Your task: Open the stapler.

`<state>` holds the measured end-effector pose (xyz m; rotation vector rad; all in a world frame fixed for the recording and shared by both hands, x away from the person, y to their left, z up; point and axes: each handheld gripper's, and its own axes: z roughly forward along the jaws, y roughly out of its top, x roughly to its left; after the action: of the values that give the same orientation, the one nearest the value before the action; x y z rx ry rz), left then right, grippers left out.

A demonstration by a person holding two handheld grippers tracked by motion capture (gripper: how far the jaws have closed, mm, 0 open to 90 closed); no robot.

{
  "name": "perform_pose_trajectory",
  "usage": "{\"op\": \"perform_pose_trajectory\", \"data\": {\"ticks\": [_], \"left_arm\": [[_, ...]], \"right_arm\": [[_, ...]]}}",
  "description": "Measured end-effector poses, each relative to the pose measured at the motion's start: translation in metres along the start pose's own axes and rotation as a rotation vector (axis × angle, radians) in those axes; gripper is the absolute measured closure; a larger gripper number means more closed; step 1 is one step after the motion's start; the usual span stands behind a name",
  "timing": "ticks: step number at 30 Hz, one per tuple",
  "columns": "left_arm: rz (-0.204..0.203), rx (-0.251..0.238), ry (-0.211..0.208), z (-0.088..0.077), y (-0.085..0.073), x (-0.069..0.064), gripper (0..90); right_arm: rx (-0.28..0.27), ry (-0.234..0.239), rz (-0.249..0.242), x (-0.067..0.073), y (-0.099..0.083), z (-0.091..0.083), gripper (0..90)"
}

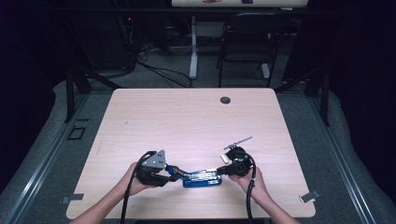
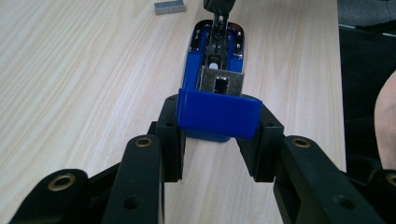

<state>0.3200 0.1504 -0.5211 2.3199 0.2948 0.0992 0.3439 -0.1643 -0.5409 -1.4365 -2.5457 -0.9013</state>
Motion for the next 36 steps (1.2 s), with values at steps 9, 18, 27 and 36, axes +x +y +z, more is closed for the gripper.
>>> {"op": "perform_pose_trajectory", "data": {"ticks": [9, 18, 27, 36], "left_arm": [[-0.012, 0.031, -0.004, 0.000, -0.017, 0.003, 64.7], [0.005, 0.084, -0.008, 0.005, -0.025, 0.006, 65.6], [0.081, 0.108, 0.014, 0.018, -0.018, -0.002, 90.0], [0.021, 0.080, 0.052, 0.019, -0.007, 0.000, 71.3]], "right_arm": [[0.006, 0.001, -0.004, 0.000, 0.000, 0.000, 85.5], [0.011, -0.001, -0.001, -0.001, 0.001, -0.001, 85.5], [0.023, -0.008, -0.009, 0.001, 0.003, 0.000, 84.8], [0.012, -0.011, -0.015, 0.002, 0.002, 0.000, 85.0]]}}
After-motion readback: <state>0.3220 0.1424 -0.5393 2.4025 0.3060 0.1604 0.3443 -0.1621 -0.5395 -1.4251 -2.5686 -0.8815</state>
